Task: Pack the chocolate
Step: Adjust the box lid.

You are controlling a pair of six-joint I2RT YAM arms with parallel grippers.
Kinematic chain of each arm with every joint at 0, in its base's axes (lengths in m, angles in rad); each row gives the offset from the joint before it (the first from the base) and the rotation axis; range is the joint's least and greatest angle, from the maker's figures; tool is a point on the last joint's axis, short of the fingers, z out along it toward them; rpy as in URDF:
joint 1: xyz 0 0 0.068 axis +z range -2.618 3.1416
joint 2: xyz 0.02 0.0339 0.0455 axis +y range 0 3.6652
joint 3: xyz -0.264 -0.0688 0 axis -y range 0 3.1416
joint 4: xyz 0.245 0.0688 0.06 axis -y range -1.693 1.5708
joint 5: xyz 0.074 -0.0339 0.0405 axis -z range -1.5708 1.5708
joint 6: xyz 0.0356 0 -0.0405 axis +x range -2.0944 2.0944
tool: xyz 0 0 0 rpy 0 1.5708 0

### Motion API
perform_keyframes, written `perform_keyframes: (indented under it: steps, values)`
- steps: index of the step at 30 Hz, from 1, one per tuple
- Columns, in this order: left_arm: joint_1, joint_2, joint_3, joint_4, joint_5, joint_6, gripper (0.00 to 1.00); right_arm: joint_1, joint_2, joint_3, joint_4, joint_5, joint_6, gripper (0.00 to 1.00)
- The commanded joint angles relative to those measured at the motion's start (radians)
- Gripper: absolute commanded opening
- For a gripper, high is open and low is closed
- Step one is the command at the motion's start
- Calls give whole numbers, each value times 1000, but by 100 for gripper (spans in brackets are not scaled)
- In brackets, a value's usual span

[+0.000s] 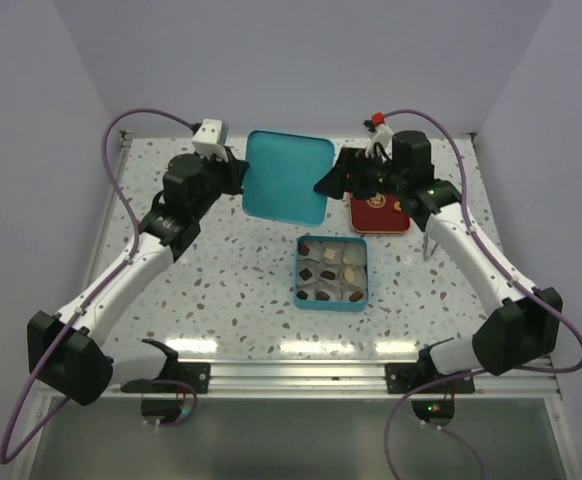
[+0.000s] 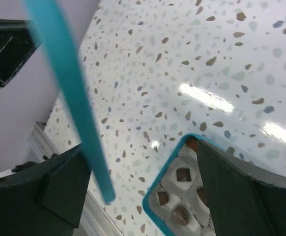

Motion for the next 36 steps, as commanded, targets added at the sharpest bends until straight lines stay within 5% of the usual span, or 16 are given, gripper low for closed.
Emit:
perform_keyframes:
  steps: [1, 5, 8, 12, 17, 18, 19, 22, 25, 30, 31, 36]
  values:
    - [-34, -39, -10, 157, 55, -40, 0, -8, 42, -7, 221, -169, 108, 88]
    - [-60, -30, -12, 154, 49, -22, 0, -8, 59, -11, 309, -197, 140, 84]
    - [-66, -23, -15, 155, 61, -19, 0, -8, 65, -16, 309, -194, 108, 54]
    - [-66, -1, 19, 109, 61, -17, 0, -8, 52, -28, 265, -189, 30, 35]
    - [-62, 35, 92, 7, 107, -14, 29, -8, 16, -50, 162, -169, -133, 11]
    - [-62, 50, 124, -12, 124, -14, 38, -8, 10, -60, 150, -159, -156, 8]
    - [-56, 61, 141, -73, 160, -14, 61, -8, -7, -71, 142, -139, -189, 3]
    - [-37, 79, 186, -154, 216, -25, 85, -8, -37, -125, 160, -102, -251, 0]
    - [2, 55, 171, -196, 303, -66, 94, -8, -79, -164, 173, -48, -320, 0]
    - [180, 93, 148, -196, 642, -303, 97, -8, -164, -267, 243, -1, -486, 0]
    - [206, 110, 140, -152, 764, -348, 97, -8, -184, -296, 277, -5, -503, 0]
    - [216, 167, -1, 172, 949, -746, 100, -5, -290, -419, 427, -7, -636, 0]
